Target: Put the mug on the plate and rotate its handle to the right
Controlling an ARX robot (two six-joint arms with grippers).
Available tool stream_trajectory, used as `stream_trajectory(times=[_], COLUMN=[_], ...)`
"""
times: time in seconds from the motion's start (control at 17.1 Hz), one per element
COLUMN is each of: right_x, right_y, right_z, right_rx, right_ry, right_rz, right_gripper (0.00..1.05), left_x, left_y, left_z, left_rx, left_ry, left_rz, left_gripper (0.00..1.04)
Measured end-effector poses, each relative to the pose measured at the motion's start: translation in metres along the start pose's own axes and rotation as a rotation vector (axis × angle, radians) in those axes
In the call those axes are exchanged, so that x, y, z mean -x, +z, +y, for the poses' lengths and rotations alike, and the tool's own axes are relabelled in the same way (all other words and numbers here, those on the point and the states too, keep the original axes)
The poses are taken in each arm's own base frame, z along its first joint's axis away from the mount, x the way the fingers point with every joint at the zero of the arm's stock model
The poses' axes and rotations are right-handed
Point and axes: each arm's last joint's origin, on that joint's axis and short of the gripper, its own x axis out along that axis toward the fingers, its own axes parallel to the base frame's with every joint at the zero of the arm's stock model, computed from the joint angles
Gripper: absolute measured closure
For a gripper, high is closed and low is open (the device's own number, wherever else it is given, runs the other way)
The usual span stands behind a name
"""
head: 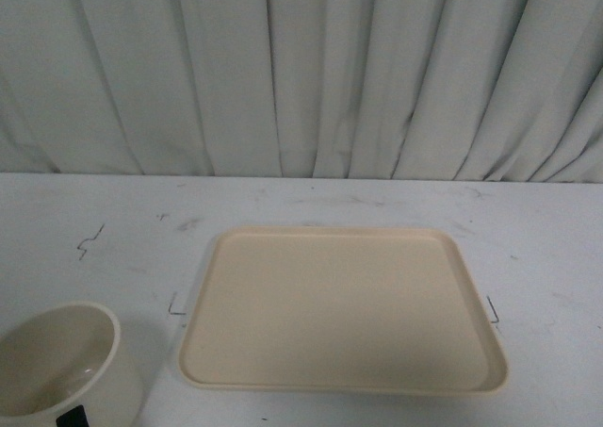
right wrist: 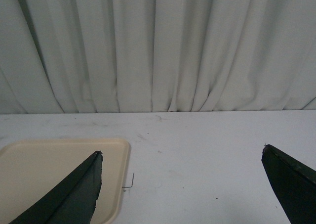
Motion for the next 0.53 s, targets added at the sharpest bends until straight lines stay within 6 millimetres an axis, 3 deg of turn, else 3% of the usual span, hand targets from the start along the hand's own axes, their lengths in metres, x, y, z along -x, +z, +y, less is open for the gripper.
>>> stream_trajectory(times=[0.53], right_x=[0.0], right_y=[0.0], right_z=[0.0], right_rx=[0.0], right_ry=[0.0], right_rz=[0.0], right_gripper=[0.06], left_x=[0.0], left_y=[0.0], left_z=[0.0], left_rx=[0.0], left_ry=[0.0], left_rz=[0.0], left_gripper=[0.07])
